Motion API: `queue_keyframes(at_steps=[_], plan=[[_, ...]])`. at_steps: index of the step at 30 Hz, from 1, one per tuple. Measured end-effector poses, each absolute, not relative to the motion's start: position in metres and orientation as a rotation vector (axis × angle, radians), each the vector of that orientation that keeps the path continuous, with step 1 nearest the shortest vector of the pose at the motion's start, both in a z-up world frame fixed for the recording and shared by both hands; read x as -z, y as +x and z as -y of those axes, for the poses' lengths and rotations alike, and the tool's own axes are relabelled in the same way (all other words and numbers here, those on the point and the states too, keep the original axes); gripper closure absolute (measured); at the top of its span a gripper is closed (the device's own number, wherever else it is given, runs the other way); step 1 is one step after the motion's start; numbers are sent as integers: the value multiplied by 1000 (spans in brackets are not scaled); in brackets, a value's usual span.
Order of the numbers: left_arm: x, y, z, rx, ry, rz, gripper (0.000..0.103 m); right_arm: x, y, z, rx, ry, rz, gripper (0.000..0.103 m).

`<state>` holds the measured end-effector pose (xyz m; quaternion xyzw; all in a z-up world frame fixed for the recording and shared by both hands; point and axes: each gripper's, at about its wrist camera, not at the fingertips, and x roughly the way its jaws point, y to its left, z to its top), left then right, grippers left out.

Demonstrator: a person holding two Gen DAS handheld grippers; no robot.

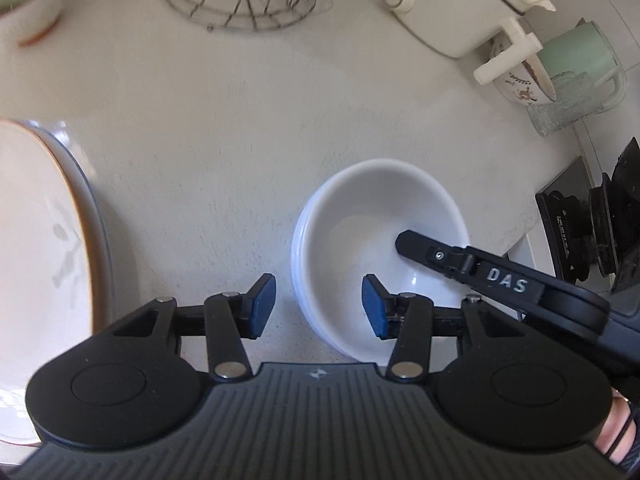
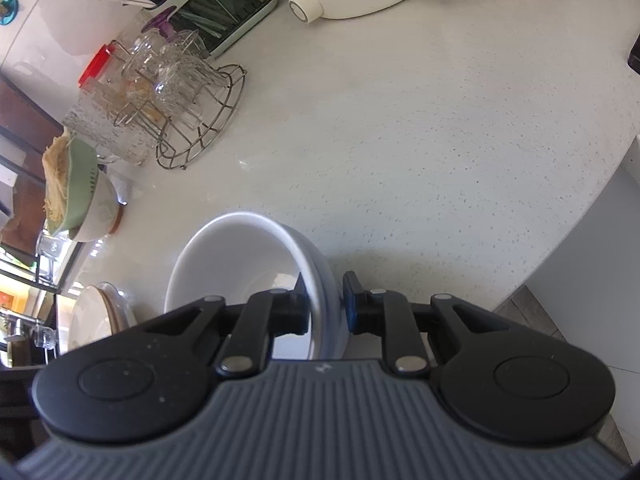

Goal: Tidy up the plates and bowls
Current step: 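Close both grippers on the rim of the stacked white bowls, then lift the bowl stack with both grippers over the plate stack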

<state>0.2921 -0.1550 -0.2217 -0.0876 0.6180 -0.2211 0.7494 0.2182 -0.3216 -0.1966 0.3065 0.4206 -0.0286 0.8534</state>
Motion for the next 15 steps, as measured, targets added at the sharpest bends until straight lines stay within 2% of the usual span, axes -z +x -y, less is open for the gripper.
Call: queue_keyframes(at_steps=[7, 9, 15], plan=[[234, 297, 158, 500, -204, -1373, 51, 198, 218, 322, 60, 648, -876, 83], [235, 300, 157, 501, -207, -1371, 58, 197, 219, 321, 59, 648, -876, 83], [235, 300, 157, 504, -181, -1376, 69, 196, 219, 320, 71, 651, -881, 83]])
